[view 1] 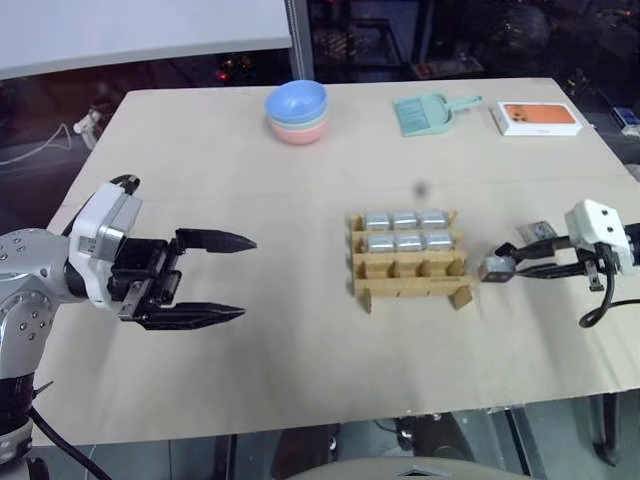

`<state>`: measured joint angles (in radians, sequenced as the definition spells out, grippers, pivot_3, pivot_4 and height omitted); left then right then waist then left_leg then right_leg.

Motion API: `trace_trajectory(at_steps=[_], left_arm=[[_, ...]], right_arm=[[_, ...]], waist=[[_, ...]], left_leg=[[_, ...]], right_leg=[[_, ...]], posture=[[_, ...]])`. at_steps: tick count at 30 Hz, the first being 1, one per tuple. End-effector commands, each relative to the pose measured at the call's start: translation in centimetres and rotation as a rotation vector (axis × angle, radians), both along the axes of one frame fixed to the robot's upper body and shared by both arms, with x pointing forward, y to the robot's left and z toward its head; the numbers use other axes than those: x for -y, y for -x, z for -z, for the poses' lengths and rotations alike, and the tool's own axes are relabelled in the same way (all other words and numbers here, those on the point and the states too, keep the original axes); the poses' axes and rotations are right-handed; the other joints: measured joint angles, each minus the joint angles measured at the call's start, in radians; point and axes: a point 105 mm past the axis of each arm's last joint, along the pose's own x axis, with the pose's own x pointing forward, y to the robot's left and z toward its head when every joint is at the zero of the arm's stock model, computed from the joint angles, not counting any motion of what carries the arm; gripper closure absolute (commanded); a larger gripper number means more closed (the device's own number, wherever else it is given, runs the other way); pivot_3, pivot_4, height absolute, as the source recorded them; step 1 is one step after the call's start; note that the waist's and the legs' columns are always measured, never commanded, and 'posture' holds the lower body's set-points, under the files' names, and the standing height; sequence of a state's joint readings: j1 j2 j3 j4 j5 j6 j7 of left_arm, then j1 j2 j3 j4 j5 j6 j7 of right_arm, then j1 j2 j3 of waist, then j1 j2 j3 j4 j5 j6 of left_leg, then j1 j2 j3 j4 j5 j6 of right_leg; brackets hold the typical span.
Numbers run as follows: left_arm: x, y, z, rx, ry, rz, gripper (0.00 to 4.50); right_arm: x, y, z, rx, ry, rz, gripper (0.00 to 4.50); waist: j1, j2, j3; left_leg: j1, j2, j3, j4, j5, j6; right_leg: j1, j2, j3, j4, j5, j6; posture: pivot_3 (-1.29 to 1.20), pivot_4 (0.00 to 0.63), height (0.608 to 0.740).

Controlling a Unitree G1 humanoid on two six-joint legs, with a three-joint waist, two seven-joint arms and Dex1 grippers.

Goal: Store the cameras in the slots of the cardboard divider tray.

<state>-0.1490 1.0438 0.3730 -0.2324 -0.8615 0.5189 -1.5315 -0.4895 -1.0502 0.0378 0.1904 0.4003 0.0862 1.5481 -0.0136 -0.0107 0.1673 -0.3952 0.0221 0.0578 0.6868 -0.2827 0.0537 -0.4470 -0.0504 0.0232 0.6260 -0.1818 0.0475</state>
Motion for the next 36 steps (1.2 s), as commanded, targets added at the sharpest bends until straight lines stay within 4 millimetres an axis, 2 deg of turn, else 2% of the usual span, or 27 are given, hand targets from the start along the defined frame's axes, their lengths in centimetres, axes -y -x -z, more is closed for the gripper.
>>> trace_trajectory(at_steps=[1, 3, 7, 10, 16, 29, 36], left_arm=[[-0.1, 0.3, -0.9, 0.045, -0.001, 0.006, 0.00], [-0.1, 0.3, -1.0, 0.048, 0.001, 0.005, 0.00], [-0.2, 0.3, -1.0, 0.049, -0.003, 0.000, 0.00], [-0.2, 0.3, -1.0, 0.053, -0.003, -0.002, 0.00], [-0.3, 0.3, -1.1, 0.059, -0.005, -0.010, 0.00], [-0.6, 0.1, -1.0, 0.072, -0.013, -0.021, 0.00], [-0.4, 0.0, -1.0, 0.076, -0.009, -0.013, 0.00]], right_arm=[[-4.0, -0.1, -3.8, 0.085, -0.109, -0.086, 3.97], [-5.7, 0.0, -4.4, 0.091, -0.131, -0.121, 3.97], [-8.7, -0.2, -4.0, 0.097, -0.110, -0.174, 3.97], [-10.7, -1.3, -3.6, 0.164, -0.096, -0.175, 3.97], [-12.8, -2.5, -2.6, 0.175, -0.138, -0.152, 3.97], [-14.3, -0.6, -0.6, 0.107, -0.148, -0.218, 3.97], [-14.2, -0.7, 0.7, 0.107, -0.131, -0.207, 3.97]], waist=[[-0.005, 0.000, 0.000], [-0.004, 0.000, 0.000], [0.005, -0.001, 0.001], [0.005, -0.002, 0.001], [0.003, -0.003, 0.002], [0.001, -0.003, 0.002], [0.001, -0.003, 0.002]], left_leg=[[0.000, 0.000, 0.000, 0.000, 0.000, 0.000], [0.000, 0.000, 0.000, 0.000, 0.000, 0.000], [-0.001, 0.000, -0.001, 0.000, 0.000, 0.000], [-0.002, 0.000, -0.001, 0.000, 0.000, 0.000], [-0.002, 0.000, -0.001, 0.001, 0.000, 0.000], [-0.002, 0.000, -0.001, 0.001, 0.000, 0.000], [-0.002, 0.000, -0.001, 0.001, 0.000, 0.000]], right_leg=[[0.000, 0.001, 0.000, 0.000, 0.000, 0.000], [-0.001, 0.001, 0.000, 0.000, 0.000, 0.000], [-0.001, 0.000, -0.001, 0.000, 0.000, 0.000], [-0.001, 0.000, -0.001, 0.000, 0.000, 0.000], [-0.001, 0.000, -0.001, 0.000, 0.000, 0.000], [-0.001, 0.000, -0.001, 0.000, 0.000, 0.000], [-0.001, 0.000, -0.001, 0.000, 0.000, 0.000]], posture=[[0.00, 0.150, 0.740], [0.00, 0.150, 0.740], [0.00, 0.150, 0.740], [0.00, 0.150, 0.740], [0.00, 0.150, 0.740], [0.00, 0.150, 0.740], [0.00, 0.150, 0.740]])
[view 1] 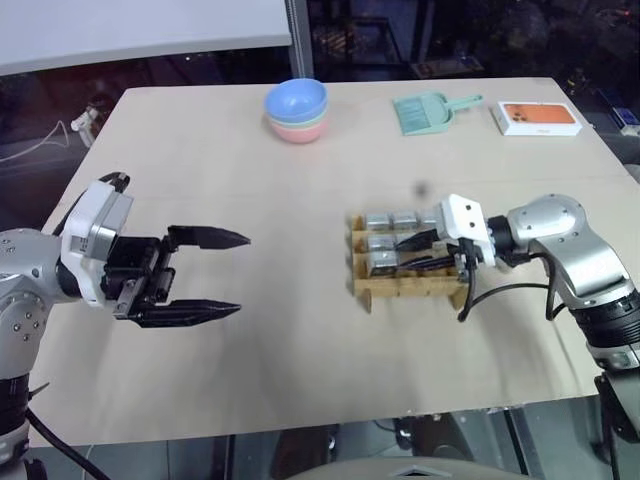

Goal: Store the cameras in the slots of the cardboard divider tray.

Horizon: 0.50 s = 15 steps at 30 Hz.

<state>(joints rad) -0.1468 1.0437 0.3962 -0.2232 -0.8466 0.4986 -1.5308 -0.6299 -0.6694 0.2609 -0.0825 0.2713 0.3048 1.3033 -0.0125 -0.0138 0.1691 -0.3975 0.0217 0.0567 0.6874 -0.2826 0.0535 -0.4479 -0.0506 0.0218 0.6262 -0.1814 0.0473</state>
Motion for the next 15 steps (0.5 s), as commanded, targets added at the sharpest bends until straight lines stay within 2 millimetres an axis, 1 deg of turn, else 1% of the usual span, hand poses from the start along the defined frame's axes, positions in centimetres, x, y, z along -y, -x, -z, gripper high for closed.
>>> trace_trajectory(at_steps=[1, 9, 15], left_arm=[[0.0, 0.1, -0.7, 0.043, -0.003, 0.012, 0.00], [0.0, 0.0, -0.8, 0.046, -0.006, 0.013, 0.00], [0.0, -0.1, -0.8, 0.043, -0.006, 0.011, 0.00]], right_arm=[[-0.3, 0.0, -0.3, 0.053, -0.002, -0.013, 3.97], [0.0, -0.9, 0.2, 0.061, 0.033, 0.000, 3.97], [0.1, -0.6, 0.9, 0.023, 0.063, -0.007, 3.97]], waist=[[0.000, 0.000, 0.000], [0.000, 0.000, 0.000], [0.000, 0.000, 0.000]], left_leg=[[0.000, 0.000, 0.000, 0.000, 0.000, 0.000], [0.000, 0.000, 0.000, 0.000, 0.000, 0.000], [0.000, 0.000, 0.000, 0.000, 0.000, 0.000]], right_leg=[[0.000, 0.000, 0.000, 0.000, 0.000, 0.000], [0.000, 0.000, 0.000, 0.000, 0.000, 0.000], [0.000, 0.000, 0.000, 0.000, 0.000, 0.000]], posture=[[0.00, 0.150, 0.740], [0.00, 0.150, 0.740], [0.00, 0.150, 0.740]])
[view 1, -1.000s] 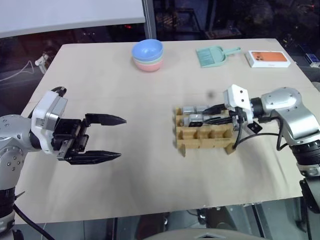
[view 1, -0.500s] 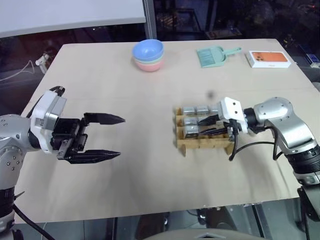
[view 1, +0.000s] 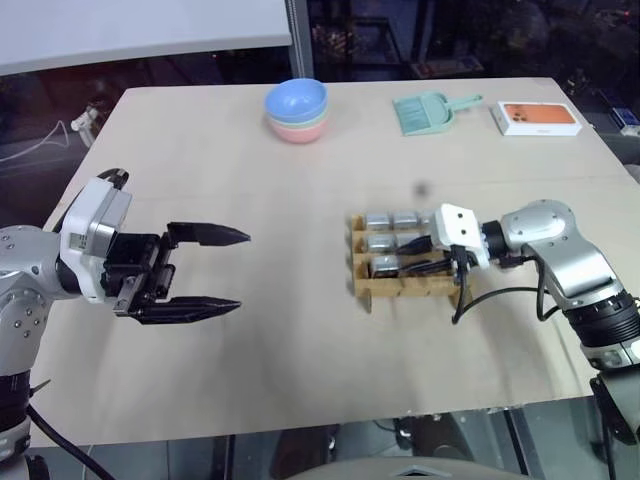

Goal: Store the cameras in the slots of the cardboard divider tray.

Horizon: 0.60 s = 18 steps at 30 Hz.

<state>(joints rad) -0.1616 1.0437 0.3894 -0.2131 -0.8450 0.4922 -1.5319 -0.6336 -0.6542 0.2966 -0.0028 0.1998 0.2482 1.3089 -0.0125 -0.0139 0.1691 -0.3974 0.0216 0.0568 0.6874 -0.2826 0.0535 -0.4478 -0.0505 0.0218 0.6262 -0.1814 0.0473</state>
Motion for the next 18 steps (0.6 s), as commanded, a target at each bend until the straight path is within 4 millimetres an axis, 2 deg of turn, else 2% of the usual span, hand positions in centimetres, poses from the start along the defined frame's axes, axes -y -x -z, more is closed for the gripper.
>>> trace_trajectory(at_steps=[1, 3, 7, 12, 18], left_arm=[[0.0, 0.1, -0.7, 0.033, -0.008, 0.009, 0.00], [0.1, 0.1, -0.6, 0.028, -0.010, 0.012, 0.00], [0.2, 0.1, -0.6, 0.027, -0.011, 0.016, 0.00], [0.2, 0.1, -0.8, 0.036, -0.009, 0.019, 0.00], [1.1, -0.2, -1.0, 0.053, 0.011, 0.043, 0.00]], right_arm=[[-0.2, 0.3, -0.8, 0.022, 0.002, -0.027, 2.95], [-0.3, 0.2, -0.9, 0.030, -0.019, -0.021, 2.14], [0.0, -0.1, -2.7, 0.062, -0.082, -0.003, 0.16], [2.5, 0.0, -4.7, 0.088, -0.093, 0.032, 0.16], [10.2, -0.2, -3.3, 0.036, 0.060, 0.215, 0.16]], waist=[[0.000, 0.000, 0.000], [0.000, 0.000, 0.000], [0.000, 0.000, 0.000], [0.004, -0.001, 0.000], [0.008, -0.002, 0.001]], left_leg=[[0.000, 0.000, 0.000, 0.000, 0.000, 0.000], [0.000, 0.000, 0.000, 0.000, 0.000, 0.000], [0.000, 0.000, 0.000, 0.000, 0.000, 0.000], [0.000, 0.000, 0.000, 0.000, 0.000, 0.000], [0.000, 0.000, 0.000, 0.000, 0.000, 0.000]], right_leg=[[0.000, 0.000, 0.000, 0.000, 0.000, 0.000], [0.000, 0.000, 0.000, 0.000, 0.000, 0.000], [0.000, 0.000, 0.000, 0.000, 0.000, 0.000], [0.000, 0.000, 0.000, 0.000, 0.000, 0.000], [0.001, 0.000, 0.000, -0.001, 0.000, 0.000]], posture=[[0.00, 0.150, 0.740], [0.00, 0.150, 0.740], [0.00, 0.150, 0.740], [0.00, 0.150, 0.740], [0.00, 0.150, 0.740]])
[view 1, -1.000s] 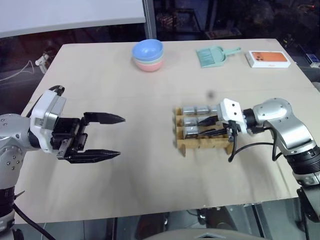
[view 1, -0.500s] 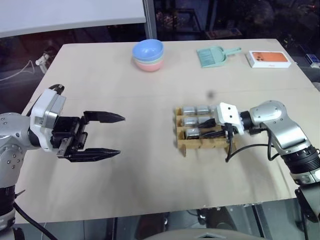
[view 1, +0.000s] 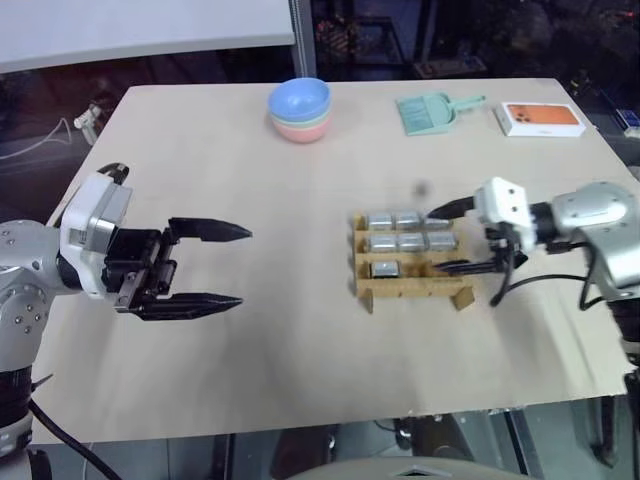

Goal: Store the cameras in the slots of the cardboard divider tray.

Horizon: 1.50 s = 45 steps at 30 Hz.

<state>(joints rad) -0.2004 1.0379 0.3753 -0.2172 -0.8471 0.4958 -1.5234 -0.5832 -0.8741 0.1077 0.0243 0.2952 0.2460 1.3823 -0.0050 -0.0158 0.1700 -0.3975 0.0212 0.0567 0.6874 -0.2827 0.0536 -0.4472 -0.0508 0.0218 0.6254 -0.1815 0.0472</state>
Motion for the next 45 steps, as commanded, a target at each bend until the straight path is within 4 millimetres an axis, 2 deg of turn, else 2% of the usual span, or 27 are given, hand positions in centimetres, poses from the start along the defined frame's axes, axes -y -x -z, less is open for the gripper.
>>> trace_trajectory(at_steps=[1, 7, 11, 21, 25, 27, 29, 31, 32, 36, 40, 43, 45], left_arm=[[0.7, 0.1, -0.4, 0.028, 0.008, 0.032, 0.00], [0.8, -0.4, -0.5, 0.039, 0.011, 0.037, 0.00], [0.9, -0.5, -0.4, 0.036, 0.010, 0.045, 0.00], [0.9, -0.5, -0.5, 0.035, 0.004, 0.054, 0.00], [0.8, -0.6, -0.5, 0.033, 0.002, 0.050, 0.00], [0.8, -0.6, -0.5, 0.034, 0.002, 0.050, 0.00], [0.9, -0.6, -0.4, 0.033, 0.000, 0.052, 0.00], [0.9, -0.7, -0.4, 0.031, -0.001, 0.053, 0.00], [0.8, -0.7, -0.4, 0.031, -0.001, 0.052, 0.00], [0.9, -0.7, -0.3, 0.027, 0.002, 0.053, 0.00], [1.1, -1.1, -0.3, 0.023, 0.016, 0.042, 0.00], [1.6, -2.3, -0.6, -0.003, 0.070, -0.032, 0.00], [1.5, -4.1, -0.8, -0.002, 0.122, -0.155, 0.00]], right_arm=[[3.7, -0.2, 0.0, 0.011, 0.046, 0.095, 0.16], [8.9, -0.8, 1.8, 0.014, 0.001, 0.304, 0.16], [10.5, -1.4, 3.3, 0.006, -0.088, 0.460, 0.16], [10.8, -1.6, 6.5, -0.021, -0.234, 0.674, 0.16], [10.7, -1.6, 6.6, -0.032, -0.288, 0.701, 0.16], [10.5, -1.7, 6.5, -0.031, -0.296, 0.699, 0.69], [10.4, -1.5, 6.7, -0.022, -0.268, 0.681, 1.42], [10.2, -1.4, 6.8, -0.030, -0.260, 0.669, 2.42], [10.1, -1.2, 6.9, -0.035, -0.253, 0.659, 2.61], [9.8, -0.9, 7.1, -0.046, -0.250, 0.646, 2.65], [9.0, -0.9, 6.2, -0.023, -0.273, 0.613, 2.65], [7.9, -1.5, 3.4, 0.084, -0.314, 0.565, 2.65], [6.7, -1.5, 1.8, 0.174, -0.305, 0.500, 2.65]], waist=[[-0.002, 0.000, 0.000], [-0.010, 0.000, 0.000], [-0.011, -0.001, 0.000], [-0.010, -0.001, 0.000], [-0.009, -0.001, 0.000], [-0.009, -0.001, 0.000], [-0.009, -0.001, 0.000], [-0.009, -0.001, 0.000], [-0.009, -0.001, 0.000], [-0.009, -0.001, 0.000], [-0.009, -0.001, 0.000], [-0.009, -0.001, 0.000], [-0.009, -0.001, 0.000]], left_leg=[[0.000, 0.000, 0.000, 0.000, 0.000, 0.000], [0.002, 0.001, 0.001, 0.000, 0.000, 0.000], [0.001, 0.000, 0.002, 0.000, 0.000, 0.000], [0.002, 0.000, 0.002, 0.000, 0.000, 0.000], [0.001, 0.000, 0.002, 0.000, 0.000, 0.000], [0.001, 0.000, 0.002, 0.000, 0.000, 0.000], [0.001, 0.000, 0.002, 0.000, 0.000, 0.000], [0.001, 0.000, 0.002, 0.000, 0.000, 0.000], [0.001, 0.000, 0.002, 0.000, 0.000, 0.000], [0.001, 0.000, 0.002, 0.000, 0.000, 0.000], [0.001, 0.000, 0.002, 0.000, 0.000, 0.000], [0.001, 0.000, 0.002, 0.000, 0.000, 0.000], [0.002, 0.000, 0.002, 0.000, 0.000, 0.000]], right_leg=[[0.000, 0.000, 0.000, 0.000, 0.000, 0.000], [0.000, 0.001, 0.001, 0.001, 0.000, 0.001], [0.000, 0.001, 0.002, 0.001, 0.001, 0.001], [0.000, 0.001, 0.003, 0.001, 0.001, 0.002], [0.000, 0.001, 0.003, 0.001, 0.001, 0.002], [0.000, 0.001, 0.003, 0.001, 0.001, 0.002], [0.000, 0.001, 0.003, 0.001, 0.001, 0.002], [0.000, 0.001, 0.003, 0.001, 0.001, 0.002], [0.000, 0.001, 0.003, 0.001, 0.001, 0.002], [0.000, 0.001, 0.003, 0.001, 0.001, 0.002], [0.000, 0.001, 0.003, 0.001, 0.001, 0.002], [0.000, 0.001, 0.003, 0.001, 0.001, 0.003], [0.000, 0.001, 0.003, 0.001, 0.002, 0.004]], posture=[[0.00, 0.150, 0.740], [0.00, 0.150, 0.740], [0.00, 0.150, 0.740], [0.00, 0.150, 0.740], [0.00, 0.150, 0.740], [0.00, 0.150, 0.740], [0.00, 0.150, 0.740], [0.00, 0.150, 0.740], [0.00, 0.150, 0.740], [0.00, 0.150, 0.740], [0.00, 0.150, 0.740], [0.00, 0.150, 0.740], [0.00, 0.150, 0.740]])
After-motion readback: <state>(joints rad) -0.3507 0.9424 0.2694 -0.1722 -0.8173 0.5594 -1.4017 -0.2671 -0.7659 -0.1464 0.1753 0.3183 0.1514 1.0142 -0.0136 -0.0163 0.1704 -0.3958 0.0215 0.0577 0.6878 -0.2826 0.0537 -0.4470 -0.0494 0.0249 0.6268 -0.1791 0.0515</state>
